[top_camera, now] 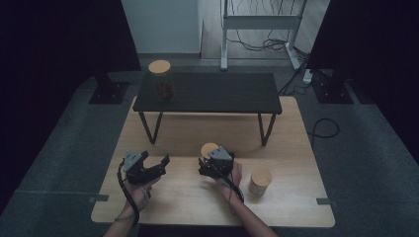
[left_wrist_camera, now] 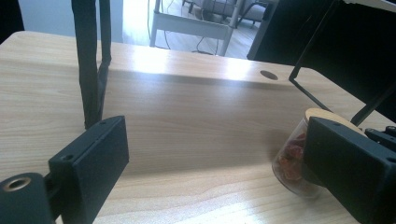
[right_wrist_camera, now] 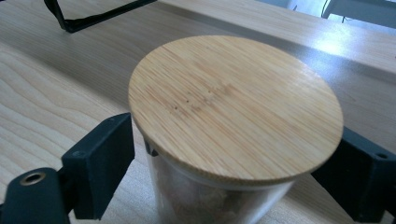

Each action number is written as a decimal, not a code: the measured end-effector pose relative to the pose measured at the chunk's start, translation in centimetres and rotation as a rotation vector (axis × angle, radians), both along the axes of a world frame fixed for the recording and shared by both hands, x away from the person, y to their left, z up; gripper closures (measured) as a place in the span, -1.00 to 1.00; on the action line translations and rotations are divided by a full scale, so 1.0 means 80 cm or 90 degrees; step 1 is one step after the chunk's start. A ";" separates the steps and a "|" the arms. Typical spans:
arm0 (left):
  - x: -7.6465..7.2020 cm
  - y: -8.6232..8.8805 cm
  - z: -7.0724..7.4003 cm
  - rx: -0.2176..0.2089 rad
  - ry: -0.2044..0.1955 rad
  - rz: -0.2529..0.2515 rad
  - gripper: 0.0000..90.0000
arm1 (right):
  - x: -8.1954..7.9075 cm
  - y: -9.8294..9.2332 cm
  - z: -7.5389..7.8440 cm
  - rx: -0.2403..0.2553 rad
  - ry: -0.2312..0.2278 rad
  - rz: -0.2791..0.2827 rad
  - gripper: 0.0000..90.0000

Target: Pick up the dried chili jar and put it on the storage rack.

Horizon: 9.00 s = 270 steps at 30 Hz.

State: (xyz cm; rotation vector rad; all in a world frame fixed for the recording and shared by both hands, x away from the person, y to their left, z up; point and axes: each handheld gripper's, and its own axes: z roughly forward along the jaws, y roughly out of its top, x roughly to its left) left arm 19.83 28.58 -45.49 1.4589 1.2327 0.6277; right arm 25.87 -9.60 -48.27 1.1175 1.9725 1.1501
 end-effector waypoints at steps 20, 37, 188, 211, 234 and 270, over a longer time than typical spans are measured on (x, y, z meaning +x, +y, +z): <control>0.001 0.000 -0.001 -0.001 0.002 0.002 -0.85 | 0.002 -0.004 0.001 0.007 0.005 0.003 -0.46; 0.001 0.000 -0.001 -0.002 0.004 0.003 -0.85 | -0.001 -0.006 0.001 0.007 -0.007 0.005 -0.43; 0.004 0.004 0.005 0.011 0.003 0.000 -0.85 | -0.052 -0.057 0.110 0.067 -0.115 -0.004 -0.43; 0.003 0.006 0.006 0.007 -0.001 0.000 -0.85 | -0.038 -0.053 0.138 0.055 -0.114 -0.005 -0.43; 0.002 0.007 0.007 0.006 -0.004 0.001 -0.85 | -0.023 -0.054 0.158 0.057 -0.124 -0.028 -0.43; 0.002 0.008 0.008 0.004 -0.005 0.002 -0.85 | -0.011 -0.040 0.177 0.027 -0.143 -0.035 -0.43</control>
